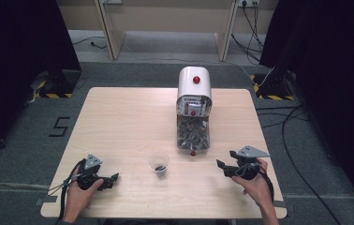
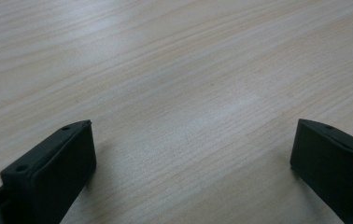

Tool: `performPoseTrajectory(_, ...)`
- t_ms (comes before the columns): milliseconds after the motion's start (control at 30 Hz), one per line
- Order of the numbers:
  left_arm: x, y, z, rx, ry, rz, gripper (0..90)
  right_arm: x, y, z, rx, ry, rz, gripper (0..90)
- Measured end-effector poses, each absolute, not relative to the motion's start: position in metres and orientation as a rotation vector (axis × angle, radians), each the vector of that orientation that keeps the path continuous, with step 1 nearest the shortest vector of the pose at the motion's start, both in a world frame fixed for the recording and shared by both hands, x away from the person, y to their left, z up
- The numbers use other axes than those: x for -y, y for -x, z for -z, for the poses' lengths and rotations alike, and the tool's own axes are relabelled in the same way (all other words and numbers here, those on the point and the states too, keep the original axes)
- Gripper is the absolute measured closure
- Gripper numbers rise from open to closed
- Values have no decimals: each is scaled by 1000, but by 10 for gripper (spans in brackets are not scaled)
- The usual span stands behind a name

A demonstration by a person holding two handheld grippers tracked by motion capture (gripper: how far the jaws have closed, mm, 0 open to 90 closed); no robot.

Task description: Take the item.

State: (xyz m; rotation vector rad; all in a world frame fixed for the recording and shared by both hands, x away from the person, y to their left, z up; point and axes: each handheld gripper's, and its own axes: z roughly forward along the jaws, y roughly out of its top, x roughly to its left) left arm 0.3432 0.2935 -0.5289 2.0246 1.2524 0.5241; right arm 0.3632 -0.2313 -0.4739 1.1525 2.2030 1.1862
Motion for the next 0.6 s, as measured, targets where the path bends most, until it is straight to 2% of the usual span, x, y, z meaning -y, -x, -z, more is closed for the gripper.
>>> performPoseTrajectory(600, -294, -343, 529, -1252, -2026, -524, 0, 247, -353, 484, -2186, -1198, -1130, 282)
